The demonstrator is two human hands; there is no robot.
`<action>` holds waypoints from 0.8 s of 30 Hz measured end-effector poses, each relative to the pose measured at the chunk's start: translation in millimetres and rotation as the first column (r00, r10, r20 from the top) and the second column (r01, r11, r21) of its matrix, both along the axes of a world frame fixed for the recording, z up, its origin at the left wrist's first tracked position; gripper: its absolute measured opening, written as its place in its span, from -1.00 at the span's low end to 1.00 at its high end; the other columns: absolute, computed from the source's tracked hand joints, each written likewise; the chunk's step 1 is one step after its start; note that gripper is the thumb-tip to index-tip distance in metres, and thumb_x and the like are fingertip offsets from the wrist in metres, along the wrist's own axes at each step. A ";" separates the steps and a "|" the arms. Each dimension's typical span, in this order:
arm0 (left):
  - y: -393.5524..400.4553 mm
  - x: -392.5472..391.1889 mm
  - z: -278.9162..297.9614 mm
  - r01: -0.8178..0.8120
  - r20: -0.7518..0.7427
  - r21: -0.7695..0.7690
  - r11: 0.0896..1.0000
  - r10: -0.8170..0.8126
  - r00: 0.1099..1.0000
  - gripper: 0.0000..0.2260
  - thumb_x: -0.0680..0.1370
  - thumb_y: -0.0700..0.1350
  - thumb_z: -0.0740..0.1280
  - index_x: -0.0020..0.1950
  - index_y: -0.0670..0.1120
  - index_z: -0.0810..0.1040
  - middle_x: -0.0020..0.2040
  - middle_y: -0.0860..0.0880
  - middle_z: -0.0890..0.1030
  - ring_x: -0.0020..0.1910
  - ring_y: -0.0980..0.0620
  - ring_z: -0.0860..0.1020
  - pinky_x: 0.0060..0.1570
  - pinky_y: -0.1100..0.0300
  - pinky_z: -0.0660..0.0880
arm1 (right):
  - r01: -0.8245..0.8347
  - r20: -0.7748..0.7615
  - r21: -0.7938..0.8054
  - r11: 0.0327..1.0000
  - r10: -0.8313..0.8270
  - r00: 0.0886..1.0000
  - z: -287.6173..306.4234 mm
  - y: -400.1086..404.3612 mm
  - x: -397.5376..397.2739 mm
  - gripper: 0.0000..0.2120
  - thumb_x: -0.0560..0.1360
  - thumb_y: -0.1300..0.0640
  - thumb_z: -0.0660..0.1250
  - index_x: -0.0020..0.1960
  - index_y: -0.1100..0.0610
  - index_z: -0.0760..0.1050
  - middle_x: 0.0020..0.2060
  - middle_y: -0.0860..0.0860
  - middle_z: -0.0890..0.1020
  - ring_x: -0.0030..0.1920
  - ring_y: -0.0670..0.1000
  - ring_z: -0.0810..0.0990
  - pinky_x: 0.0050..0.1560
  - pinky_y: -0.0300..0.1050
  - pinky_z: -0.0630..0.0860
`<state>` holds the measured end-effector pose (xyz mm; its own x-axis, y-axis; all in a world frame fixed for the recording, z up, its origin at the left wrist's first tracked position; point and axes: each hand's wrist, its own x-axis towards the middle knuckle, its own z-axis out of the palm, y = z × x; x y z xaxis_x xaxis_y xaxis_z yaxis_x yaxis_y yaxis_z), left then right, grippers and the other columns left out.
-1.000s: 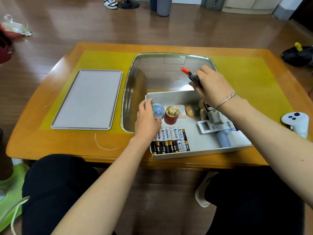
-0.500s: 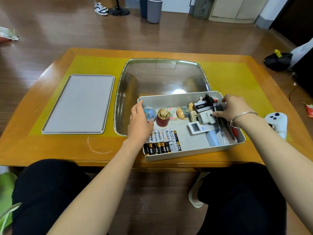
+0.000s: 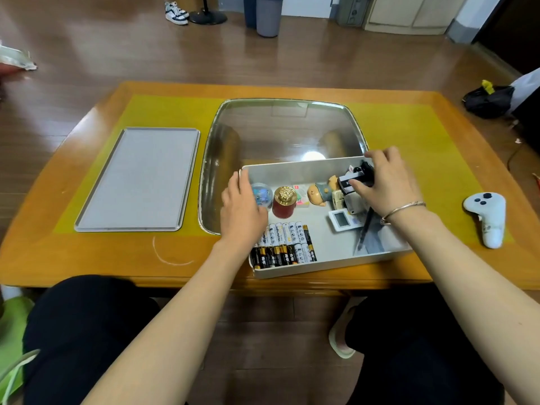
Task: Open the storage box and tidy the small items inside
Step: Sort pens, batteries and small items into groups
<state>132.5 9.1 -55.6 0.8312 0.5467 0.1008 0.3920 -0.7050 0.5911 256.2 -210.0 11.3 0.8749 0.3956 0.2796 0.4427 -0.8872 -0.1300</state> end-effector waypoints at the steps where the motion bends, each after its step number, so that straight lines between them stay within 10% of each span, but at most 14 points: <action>1: -0.6 0.2 1.2 0.031 -0.015 0.153 0.988 -0.029 0.999 -0.30 0.48 -0.10 0.41 0.52 -0.02 0.10 0.53 -0.09 0.11 0.49 -0.12 0.11 0.37 -0.11 0.24 | -0.044 0.010 0.000 0.999 0.043 0.999 0.1 8.0 -0.7 -0.52 0.41 0.02 0.42 0.26 0.19 0.43 0.07 0.19 0.45 0.01 0.24 0.48 0.01 0.07 0.43; 9: -3.5 31.6 11.4 0.327 -0.160 0.518 0.791 -0.286 0.945 -0.49 0.41 0.26 0.36 0.28 0.07 0.47 0.20 0.02 0.53 0.25 -0.08 0.32 0.12 0.00 0.09 | -0.319 -0.067 -0.268 0.909 0.313 0.947 -24.4 76.2 -1.8 -0.72 0.48 0.00 0.29 0.18 -0.02 0.52 0.11 0.03 0.54 0.19 0.11 0.39 0.10 -0.03 0.23; 24: 7.2 53.6 14.9 0.328 -0.188 0.556 0.763 -0.269 0.945 -0.59 0.45 -0.06 0.42 0.26 -0.01 0.41 0.17 -0.03 0.52 0.13 -0.12 0.40 0.00 0.05 0.22 | -0.247 -0.140 -0.404 0.881 0.208 0.968 -54.0 82.4 10.2 -0.77 0.41 -0.07 0.32 0.02 -0.04 0.60 0.01 -0.01 0.54 0.09 0.11 0.38 0.03 -0.01 0.19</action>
<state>186.1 16.3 -40.8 0.9641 0.1344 0.2292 0.1351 -0.9908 0.0126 266.4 -127.6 -42.7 0.7602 0.6490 -0.0290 0.6428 -0.7449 0.1789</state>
